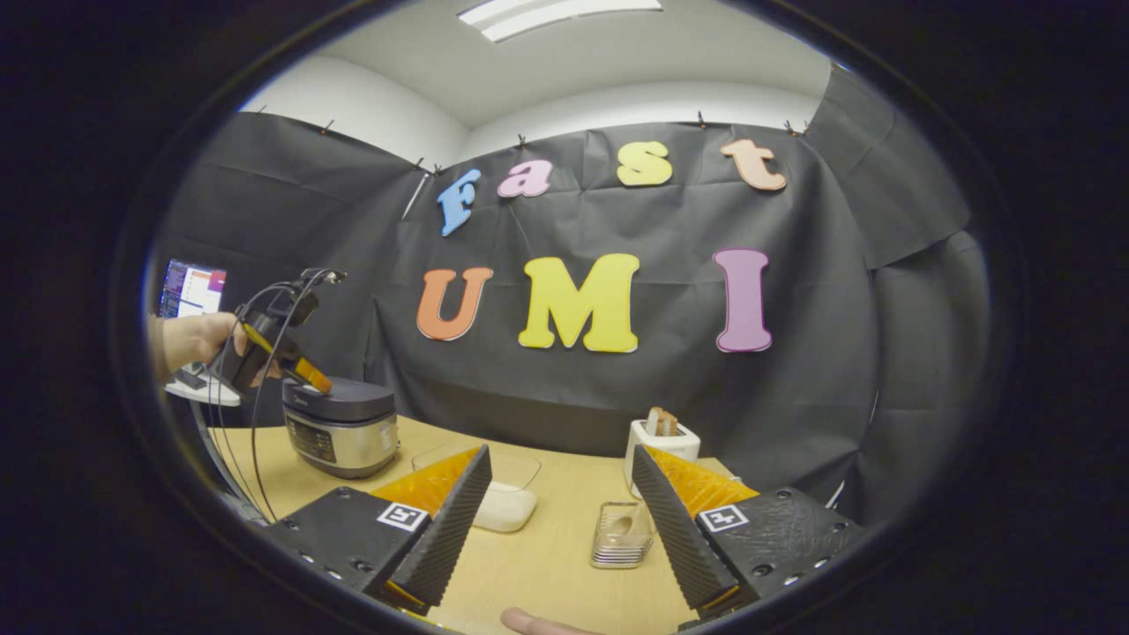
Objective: Close the left gripper, press the button to open the rice cooker; take a wooden spoon from the chopstick holder with the right hand, scoop a spoonful of rice and pour it into the rice cooker, then put the wooden spoon back into the chopstick holder.
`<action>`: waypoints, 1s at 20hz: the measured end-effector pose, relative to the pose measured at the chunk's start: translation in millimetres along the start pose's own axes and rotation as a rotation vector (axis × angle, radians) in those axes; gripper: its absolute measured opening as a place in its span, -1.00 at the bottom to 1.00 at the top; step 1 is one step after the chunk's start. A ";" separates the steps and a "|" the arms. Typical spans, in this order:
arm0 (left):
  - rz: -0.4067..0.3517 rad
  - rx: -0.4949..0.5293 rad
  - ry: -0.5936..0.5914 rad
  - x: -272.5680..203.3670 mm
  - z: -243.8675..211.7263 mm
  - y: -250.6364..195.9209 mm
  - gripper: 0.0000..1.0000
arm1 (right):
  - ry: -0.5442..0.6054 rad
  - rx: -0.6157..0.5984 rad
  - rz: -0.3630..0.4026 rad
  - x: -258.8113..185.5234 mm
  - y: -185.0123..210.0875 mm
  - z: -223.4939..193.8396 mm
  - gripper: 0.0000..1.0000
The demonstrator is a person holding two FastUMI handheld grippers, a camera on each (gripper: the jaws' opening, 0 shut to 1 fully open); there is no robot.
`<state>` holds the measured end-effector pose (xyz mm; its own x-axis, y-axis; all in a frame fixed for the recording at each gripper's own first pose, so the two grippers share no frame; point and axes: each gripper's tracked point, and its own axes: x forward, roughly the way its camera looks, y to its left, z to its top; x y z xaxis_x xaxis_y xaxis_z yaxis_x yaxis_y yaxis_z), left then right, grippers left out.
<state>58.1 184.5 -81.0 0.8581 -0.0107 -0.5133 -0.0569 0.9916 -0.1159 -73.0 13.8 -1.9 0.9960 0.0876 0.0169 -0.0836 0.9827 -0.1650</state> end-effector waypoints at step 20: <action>0.098 -0.007 -0.442 -1.0 -3.0 -9.1 0.81 | 0.004 -0.013 -0.002 -0.2 -0.5 -1.0 0.90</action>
<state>56.2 175.1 -82.0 0.9840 0.1405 -0.1097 -0.1507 0.9844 -0.0911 -73.2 13.2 -2.7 0.9963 0.0851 0.0128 -0.0815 0.9807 -0.1778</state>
